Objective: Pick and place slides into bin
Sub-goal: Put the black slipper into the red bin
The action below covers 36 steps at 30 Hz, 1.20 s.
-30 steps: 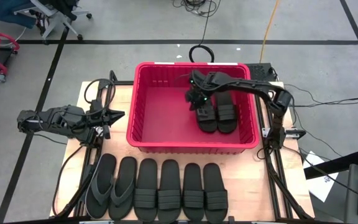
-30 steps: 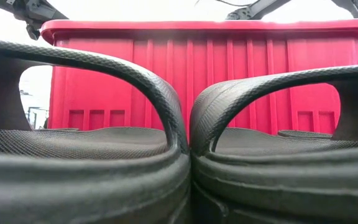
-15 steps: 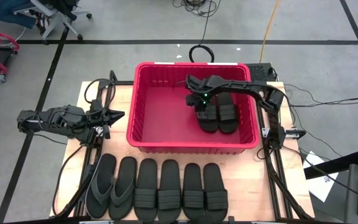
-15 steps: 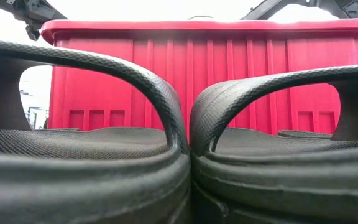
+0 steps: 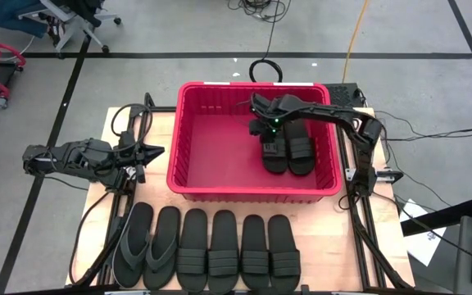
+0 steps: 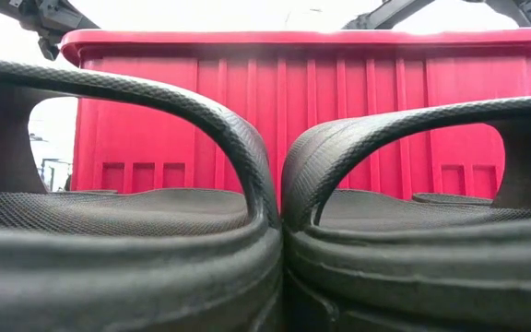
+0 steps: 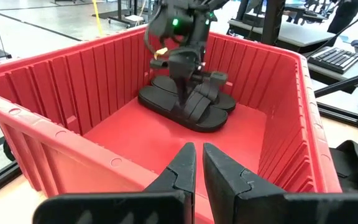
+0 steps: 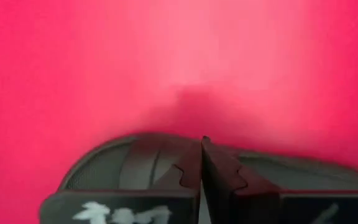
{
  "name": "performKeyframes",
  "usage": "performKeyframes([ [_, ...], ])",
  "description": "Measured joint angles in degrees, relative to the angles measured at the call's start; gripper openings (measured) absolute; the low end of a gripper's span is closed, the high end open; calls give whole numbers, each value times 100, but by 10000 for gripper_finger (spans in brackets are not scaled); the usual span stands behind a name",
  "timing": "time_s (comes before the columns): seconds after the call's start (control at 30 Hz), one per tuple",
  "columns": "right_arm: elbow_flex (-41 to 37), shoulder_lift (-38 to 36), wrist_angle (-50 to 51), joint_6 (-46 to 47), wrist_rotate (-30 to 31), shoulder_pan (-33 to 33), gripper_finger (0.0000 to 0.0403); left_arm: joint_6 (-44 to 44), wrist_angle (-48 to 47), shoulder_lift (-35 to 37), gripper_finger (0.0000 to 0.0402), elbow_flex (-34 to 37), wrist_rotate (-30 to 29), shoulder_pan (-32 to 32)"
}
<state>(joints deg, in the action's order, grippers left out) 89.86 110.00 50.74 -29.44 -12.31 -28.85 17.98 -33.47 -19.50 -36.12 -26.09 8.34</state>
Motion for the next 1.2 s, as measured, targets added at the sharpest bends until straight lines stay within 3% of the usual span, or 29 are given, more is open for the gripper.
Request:
performKeyframes([
  [0.2, 0, -736, -160, -90, 2, 36, 0, 0, -7, 0, 26, 0, 2, 0],
  [0.37, 0, -1487, -445, 445, 1254, 36, 0, 24, -3, 0, 26, 0, 9, 0],
  [0.43, 0, -1791, -497, 536, 1339, 10, 0, 57, -3, 0, 26, 0, 34, 0],
  [0.63, 0, -2712, -899, 601, -699, -45, 0, 461, 77, 1, 26, 0, 74, 0],
  [0.73, 0, -3055, -1215, 881, -1315, -27, 0, 410, 105, 2, 26, 0, 72, 0],
  [1.2, 0, -3723, -1600, 1852, -1336, 169, 0, 40, 680, 2, 26, 0, 129, 0],
])
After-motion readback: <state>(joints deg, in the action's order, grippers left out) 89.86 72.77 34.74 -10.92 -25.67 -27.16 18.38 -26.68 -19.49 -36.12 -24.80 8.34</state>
